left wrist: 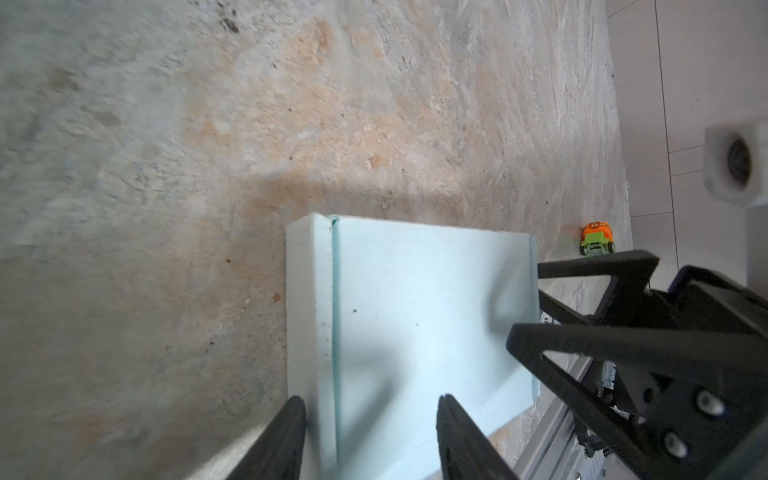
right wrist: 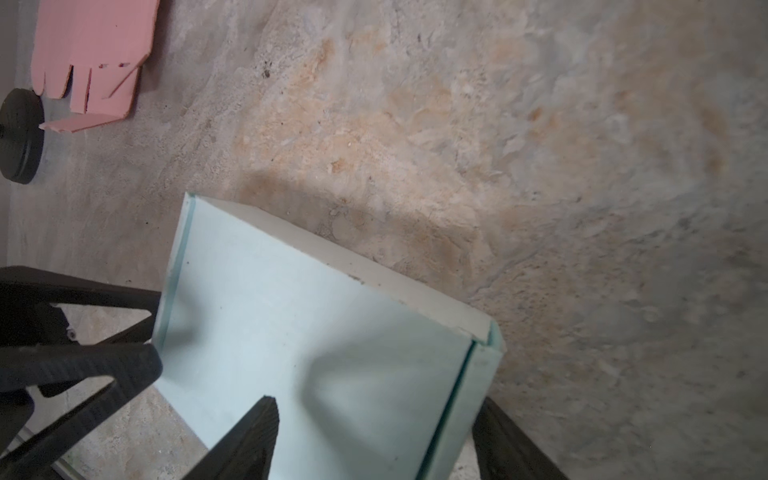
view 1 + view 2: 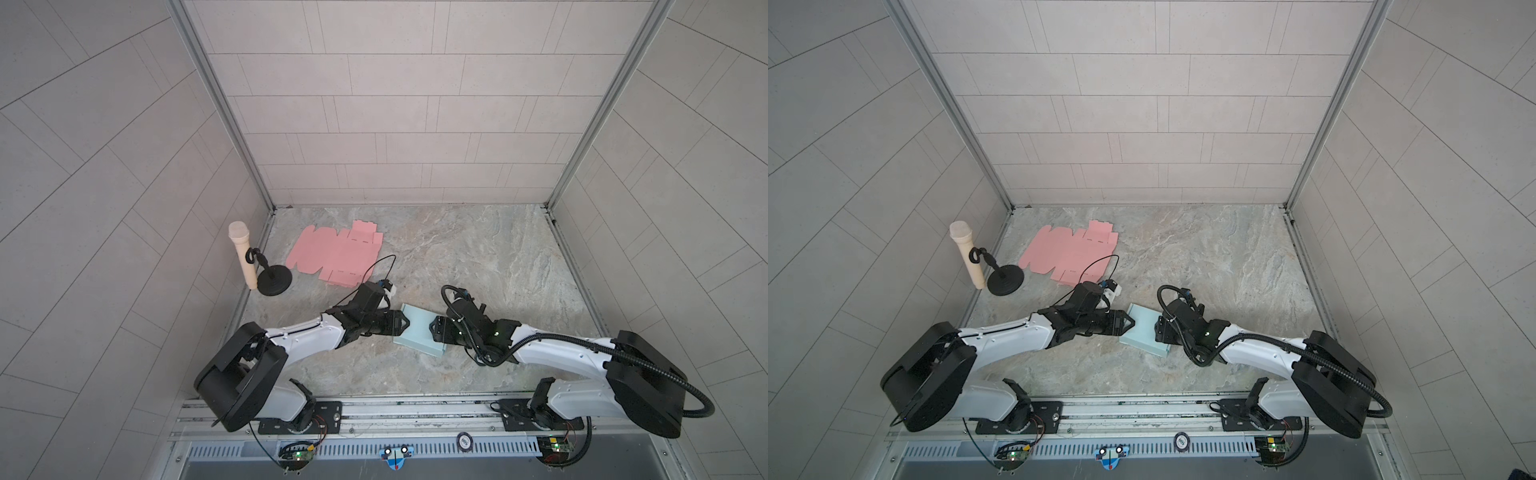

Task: Fold the paper box

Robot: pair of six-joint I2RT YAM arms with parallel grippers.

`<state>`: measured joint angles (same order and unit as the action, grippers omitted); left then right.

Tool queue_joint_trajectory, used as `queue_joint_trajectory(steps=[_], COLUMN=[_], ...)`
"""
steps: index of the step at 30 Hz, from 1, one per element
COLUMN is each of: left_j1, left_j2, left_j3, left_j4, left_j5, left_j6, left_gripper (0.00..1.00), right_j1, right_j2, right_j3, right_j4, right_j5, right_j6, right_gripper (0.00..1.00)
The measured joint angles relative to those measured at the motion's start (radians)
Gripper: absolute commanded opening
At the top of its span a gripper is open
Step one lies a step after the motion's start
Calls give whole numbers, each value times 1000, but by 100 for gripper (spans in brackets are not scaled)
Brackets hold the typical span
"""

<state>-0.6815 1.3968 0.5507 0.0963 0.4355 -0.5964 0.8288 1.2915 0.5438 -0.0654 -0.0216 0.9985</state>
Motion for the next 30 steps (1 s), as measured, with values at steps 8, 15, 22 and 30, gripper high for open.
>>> queue_joint_trajectory(steps=[8, 15, 22, 30], left_j1=[-75, -134, -148, -157], left_j2=[0, 0, 0, 37], left_j3=[-20, -33, -41, -10], left_j4=[18, 27, 31, 34], left_j5=[-50, -108, -116, -102], left_j6=[-44, -75, -95, -92], left_gripper=[54, 54, 54, 54], right_j1=[-23, -50, -62, -113], right_j2=[54, 102, 121, 68], right_j3=[27, 76, 102, 78], right_j4=[-6, -15, -37, -54], right_j5=[-27, -27, -33, -59], right_j6=[-38, -73, -93, -105], right_gripper=[75, 75, 75, 75])
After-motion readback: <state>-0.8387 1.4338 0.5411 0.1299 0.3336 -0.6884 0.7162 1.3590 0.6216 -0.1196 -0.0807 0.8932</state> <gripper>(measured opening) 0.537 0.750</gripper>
